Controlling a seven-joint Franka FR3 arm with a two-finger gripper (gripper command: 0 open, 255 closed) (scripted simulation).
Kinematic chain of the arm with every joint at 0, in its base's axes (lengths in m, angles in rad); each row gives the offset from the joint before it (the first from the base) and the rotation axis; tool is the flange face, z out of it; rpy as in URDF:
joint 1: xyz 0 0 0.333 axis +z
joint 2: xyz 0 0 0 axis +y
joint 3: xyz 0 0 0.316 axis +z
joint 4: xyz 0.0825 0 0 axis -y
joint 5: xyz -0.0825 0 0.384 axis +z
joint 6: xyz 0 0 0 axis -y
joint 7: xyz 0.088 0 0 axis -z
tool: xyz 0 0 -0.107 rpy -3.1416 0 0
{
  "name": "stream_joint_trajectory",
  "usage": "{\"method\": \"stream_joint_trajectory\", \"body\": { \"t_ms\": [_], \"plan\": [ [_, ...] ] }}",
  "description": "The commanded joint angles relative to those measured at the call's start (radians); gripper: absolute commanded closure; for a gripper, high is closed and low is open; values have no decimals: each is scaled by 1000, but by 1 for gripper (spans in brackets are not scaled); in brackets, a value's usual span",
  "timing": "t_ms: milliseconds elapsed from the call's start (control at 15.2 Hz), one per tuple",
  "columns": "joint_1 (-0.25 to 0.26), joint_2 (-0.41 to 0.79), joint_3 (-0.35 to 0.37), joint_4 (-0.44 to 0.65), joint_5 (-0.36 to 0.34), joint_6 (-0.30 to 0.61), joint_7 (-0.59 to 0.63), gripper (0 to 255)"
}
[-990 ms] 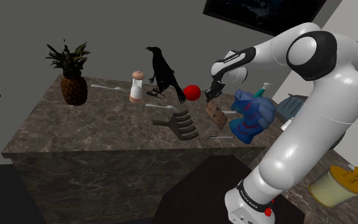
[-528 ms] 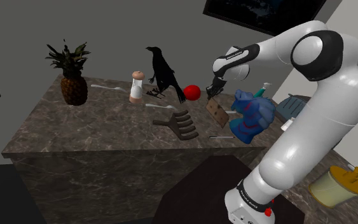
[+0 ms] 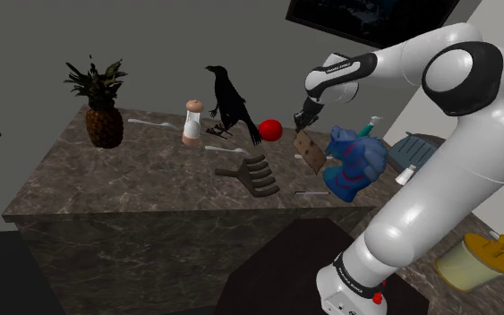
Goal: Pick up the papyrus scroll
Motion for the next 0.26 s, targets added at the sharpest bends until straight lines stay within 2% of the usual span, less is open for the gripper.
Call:
{"method": "stream_joint_trajectory", "body": {
  "t_ms": [0, 198],
  "plan": [
    [1, -14, 1, 14, -9, -28, 7, 255],
    [1, -22, 1, 23, -13, -43, 10, 255]
  ]
}}
